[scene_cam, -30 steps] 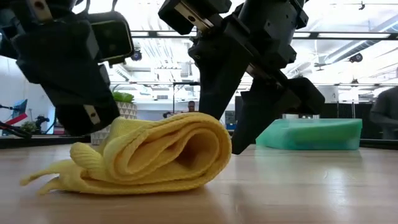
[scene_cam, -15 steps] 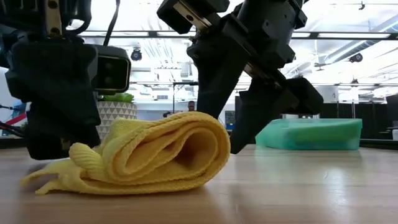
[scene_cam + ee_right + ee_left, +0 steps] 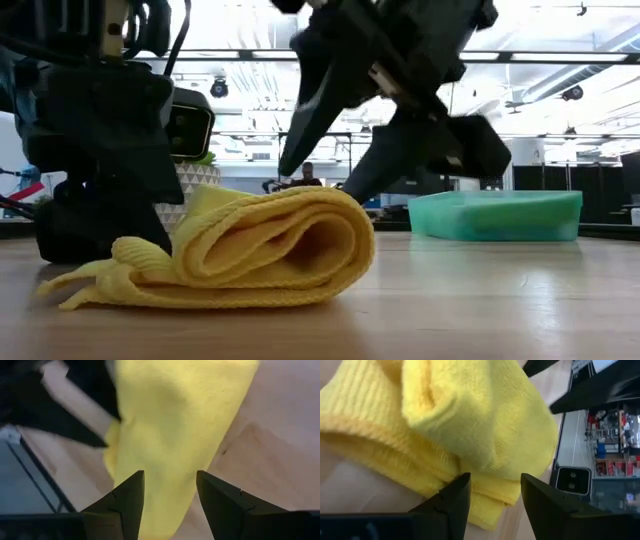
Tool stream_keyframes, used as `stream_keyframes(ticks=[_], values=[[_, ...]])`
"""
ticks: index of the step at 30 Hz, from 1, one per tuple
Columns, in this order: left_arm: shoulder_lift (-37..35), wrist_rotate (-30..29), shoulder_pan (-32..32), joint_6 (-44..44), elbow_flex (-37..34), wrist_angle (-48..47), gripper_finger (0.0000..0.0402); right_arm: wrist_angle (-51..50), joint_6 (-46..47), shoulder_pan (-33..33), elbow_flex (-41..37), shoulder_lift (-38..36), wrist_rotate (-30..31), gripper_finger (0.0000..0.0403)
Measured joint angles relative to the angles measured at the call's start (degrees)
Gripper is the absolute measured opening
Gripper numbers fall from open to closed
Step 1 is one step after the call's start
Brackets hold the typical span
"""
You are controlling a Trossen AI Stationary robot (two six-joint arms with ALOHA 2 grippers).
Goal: Fold microfiber towels
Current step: Put the yellow towel on top of the towels in the container
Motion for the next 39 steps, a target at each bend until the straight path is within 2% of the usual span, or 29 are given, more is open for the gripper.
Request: stream_keyframes(ticks=[4,7,10,14,16,19,24,27,32,36,39], values=[[0.18,-0.59,-0.02,-0.44,0.03,-0.19,0.0159,3.23,4.66,0.22,-3.95,-0.37,2.85,0.0176],[0.12,-0.86,-0.02,-0.50,0.07,-0.22,0.0159,9.39,8.08,0.68,-7.57,-0.91,3.37,0.0176],[0.16,-1.05,-0.02,-0.52,0.04,-0.23,0.0159,19.78,11.97,0.98,-12.81,-0.88,4.41,0.0176],[0.18,-1.42,-0.02,-0.54,0.04,-0.23,0.0159,38.64,16.20,0.46,-20.77,-0.87,6.82,0.0176],[0.23,-1.46,0.01,-0.52,0.02,-0.23,0.0159,42.40,17.94,0.09,-23.34,-1.02,6.82,0.0176],[0.46,-1.75,0.01,-0.50,0.00,-0.21,0.0159,43.63,18.56,-0.05,-24.82,-1.20,6.80,0.0176],[1.16,-2.26,0.01,-0.49,-0.02,-0.16,0.0159,44.05,13.58,-0.87,-24.31,-1.07,4.81,0.0166],[1.21,-3.07,0.01,-0.49,-0.04,0.16,0.0159,42.89,10.67,-1.59,-23.19,-0.69,3.56,0.0131],[0.72,-5.04,0.06,-0.44,-0.38,4.25,0.0159,41.15,6.28,-2.04,-21.15,0.47,2.55,0.0027],[-2.19,-5.17,0.12,1.89,-0.82,4.17,0.0159,40.64,2.83,-2.08,-20.07,0.52,3.11,0.0013],[-7.16,-7.00,0.64,3.97,-1.66,3.98,0.0153,39.11,-0.72,-2.56,-19.52,-0.44,4.88,0.0011]])
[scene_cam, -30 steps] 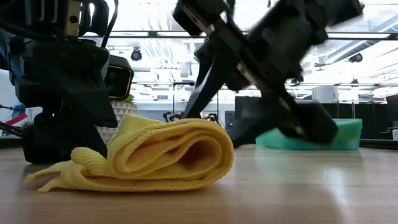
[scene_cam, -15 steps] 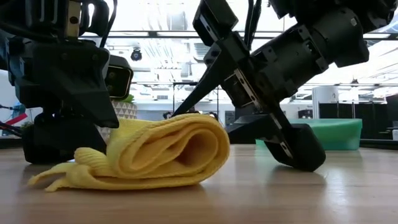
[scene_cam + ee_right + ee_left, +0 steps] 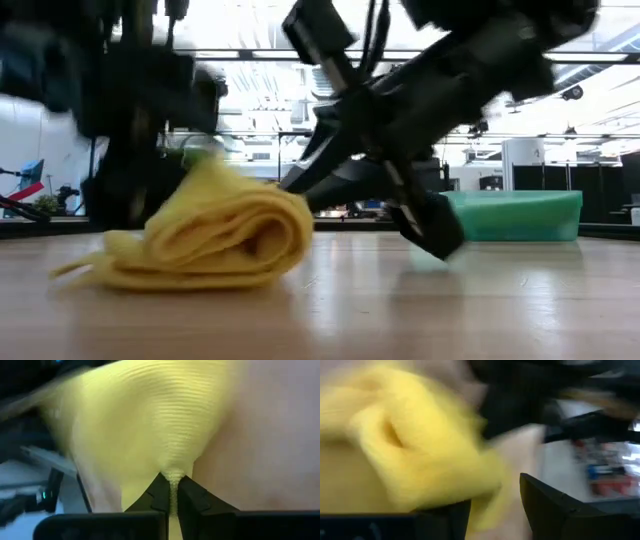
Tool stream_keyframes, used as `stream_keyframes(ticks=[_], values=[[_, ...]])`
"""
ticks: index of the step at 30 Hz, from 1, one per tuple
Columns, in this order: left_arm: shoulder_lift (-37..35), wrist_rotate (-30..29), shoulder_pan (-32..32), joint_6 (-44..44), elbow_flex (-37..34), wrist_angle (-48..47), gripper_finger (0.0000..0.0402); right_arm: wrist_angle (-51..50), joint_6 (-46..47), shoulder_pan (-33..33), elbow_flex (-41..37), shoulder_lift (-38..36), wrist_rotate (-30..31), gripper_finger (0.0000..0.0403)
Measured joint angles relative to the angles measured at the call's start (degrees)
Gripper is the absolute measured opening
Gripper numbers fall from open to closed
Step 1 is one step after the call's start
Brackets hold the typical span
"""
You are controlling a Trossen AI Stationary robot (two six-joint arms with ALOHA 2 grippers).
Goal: Fold microfiber towels
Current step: Put the yellow towel on top of the towels in the container
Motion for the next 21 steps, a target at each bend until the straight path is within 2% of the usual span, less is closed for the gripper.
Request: stream_keyframes(ticks=[5,12,17,21], values=[[-12.84,-1.19,0.00,5.48,-0.86,0.11,0.0122,-7.89,-4.61,-0.27,2.98,-4.38,0.60,0.0010],[-29.58,-5.24,0.21,14.37,-0.83,-4.84,0.0088,-36.76,-16.83,-1.87,12.08,-12.28,3.33,0.0010],[-36.55,-7.84,0.34,19.59,-0.83,-9.21,0.0084,-58.71,-27.08,-3.02,19.68,-16.53,7.98,0.0009],[-38.09,-10.91,0.46,20.32,-0.86,-12.86,0.0083,-74.67,-36.03,-5.23,25.75,-19.22,12.14,0.0009]])
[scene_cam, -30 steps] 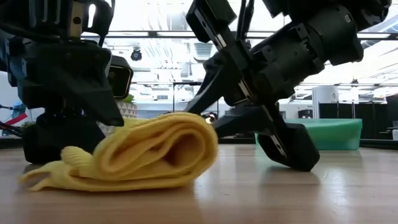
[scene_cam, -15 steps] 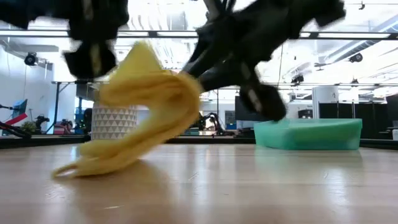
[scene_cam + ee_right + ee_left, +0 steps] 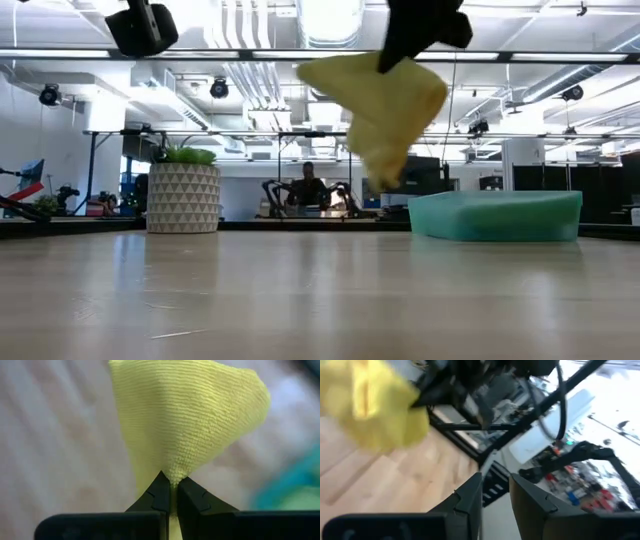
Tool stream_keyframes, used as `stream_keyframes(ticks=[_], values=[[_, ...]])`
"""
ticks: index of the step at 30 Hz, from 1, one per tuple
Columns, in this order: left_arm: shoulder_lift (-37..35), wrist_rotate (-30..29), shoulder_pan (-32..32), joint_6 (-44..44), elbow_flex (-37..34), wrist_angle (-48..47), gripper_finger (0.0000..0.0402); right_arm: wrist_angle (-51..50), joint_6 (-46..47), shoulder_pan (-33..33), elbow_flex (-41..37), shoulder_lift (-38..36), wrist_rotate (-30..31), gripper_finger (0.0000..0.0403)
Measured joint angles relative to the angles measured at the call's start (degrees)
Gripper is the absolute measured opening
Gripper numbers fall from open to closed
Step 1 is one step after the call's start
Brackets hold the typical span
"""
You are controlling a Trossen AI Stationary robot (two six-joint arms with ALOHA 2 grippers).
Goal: Fold microfiber towels
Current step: Put the yellow towel on top of the towels in the container
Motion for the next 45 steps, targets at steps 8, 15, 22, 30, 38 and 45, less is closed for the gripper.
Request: stream_keyframes(ticks=[8,15,22,30,38,45], values=[[4.85,-1.27,0.71,-0.73,-0.08,0.67,0.0083,-22.07,-14.37,-5.46,5.16,-4.04,5.92,0.0009],[12.21,-1.47,2.82,-5.07,-0.02,8.32,0.0083,-34.44,-21.18,-10.09,1.88,-6.13,16.88,0.0009],[19.82,-1.46,6.72,-5.22,0.46,21.99,0.0083,-33.57,-25.62,-16.59,-12.77,-8.05,27.50,0.0009],[23.13,-1.44,11.14,-5.07,2.19,24.77,0.0083,-8.10,-33.42,-18.85,-33.66,-8.29,39.39,0.0009],[22.62,-0.99,13.61,-6.43,2.21,24.84,0.0083,-5.59,-34.46,-18.86,-38.95,-8.46,28.54,0.0009],[22.59,-0.95,14.43,-6.34,2.20,24.77,0.0083,-6.44,-35.57,-18.83,-39.17,-12.08,14.47,0.0009]])
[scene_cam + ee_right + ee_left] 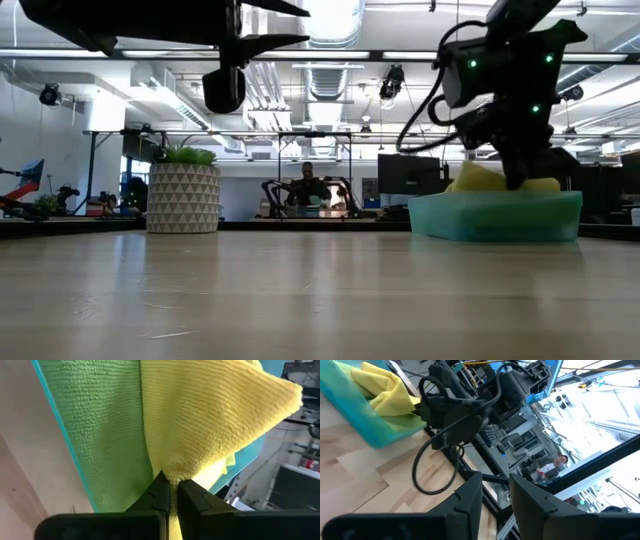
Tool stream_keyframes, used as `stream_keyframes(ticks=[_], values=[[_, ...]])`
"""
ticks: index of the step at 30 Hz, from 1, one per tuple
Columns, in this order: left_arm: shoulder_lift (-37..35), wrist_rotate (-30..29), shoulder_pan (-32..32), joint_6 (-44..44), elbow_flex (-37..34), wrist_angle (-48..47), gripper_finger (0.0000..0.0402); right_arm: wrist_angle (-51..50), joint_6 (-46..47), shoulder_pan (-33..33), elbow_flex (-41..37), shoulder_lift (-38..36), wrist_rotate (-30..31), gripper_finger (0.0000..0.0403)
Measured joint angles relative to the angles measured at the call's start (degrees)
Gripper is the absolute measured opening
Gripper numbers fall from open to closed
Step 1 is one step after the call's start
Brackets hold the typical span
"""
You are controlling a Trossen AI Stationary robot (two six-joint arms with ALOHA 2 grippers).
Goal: Fold microfiber towels
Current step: Put the yellow towel on top of the towels in the container
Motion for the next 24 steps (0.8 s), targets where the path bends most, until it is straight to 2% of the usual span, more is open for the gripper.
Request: stream_keyframes(ticks=[4,9,18,24], values=[[0.01,0.02,0.42,0.06,-0.01,0.02,0.0083,0.05,-2.06,-0.02,0.16,-2.82,-1.22,0.0016],[0.01,0.02,0.65,0.08,-0.01,0.00,0.0083,2.57,-5.63,-0.04,-0.25,-6.42,-7.72,0.0042],[0.01,0.20,0.74,0.20,-0.01,-0.01,0.0083,2.69,-3.54,-0.02,-0.14,-10.17,-15.89,0.0132],[0.01,0.20,0.91,0.37,-0.03,-0.48,0.0083,-0.22,0.91,-0.02,3.38,-14.27,-17.20,0.0174]])
